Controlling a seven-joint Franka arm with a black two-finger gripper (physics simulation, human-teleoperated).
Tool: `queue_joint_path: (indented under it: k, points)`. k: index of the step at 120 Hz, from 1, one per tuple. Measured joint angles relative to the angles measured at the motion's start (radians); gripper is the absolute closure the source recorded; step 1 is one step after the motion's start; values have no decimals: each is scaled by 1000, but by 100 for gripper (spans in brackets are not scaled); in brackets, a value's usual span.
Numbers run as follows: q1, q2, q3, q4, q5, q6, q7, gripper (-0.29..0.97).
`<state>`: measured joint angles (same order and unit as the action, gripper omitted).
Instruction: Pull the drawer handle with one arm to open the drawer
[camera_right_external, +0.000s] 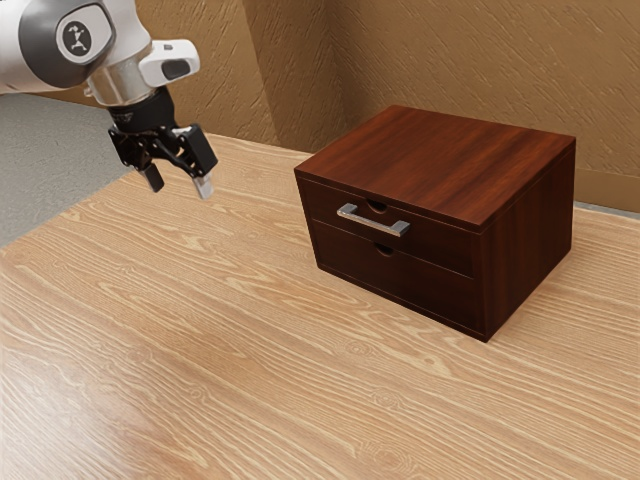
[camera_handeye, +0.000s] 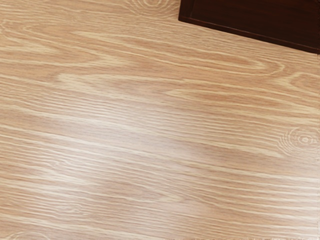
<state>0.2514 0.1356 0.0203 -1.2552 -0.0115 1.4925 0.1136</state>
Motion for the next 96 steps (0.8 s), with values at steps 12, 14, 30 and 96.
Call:
queue_joint_path:
  k: [12,14,30,96]
  points:
    - [27,1,0,-5,-31,-1,7,0]
    - [32,1,0,-5,-36,-1,8,0]
    - [44,-13,-1,23,-55,-2,29,0]
    - [39,-56,-76,149,-174,4,957,0]
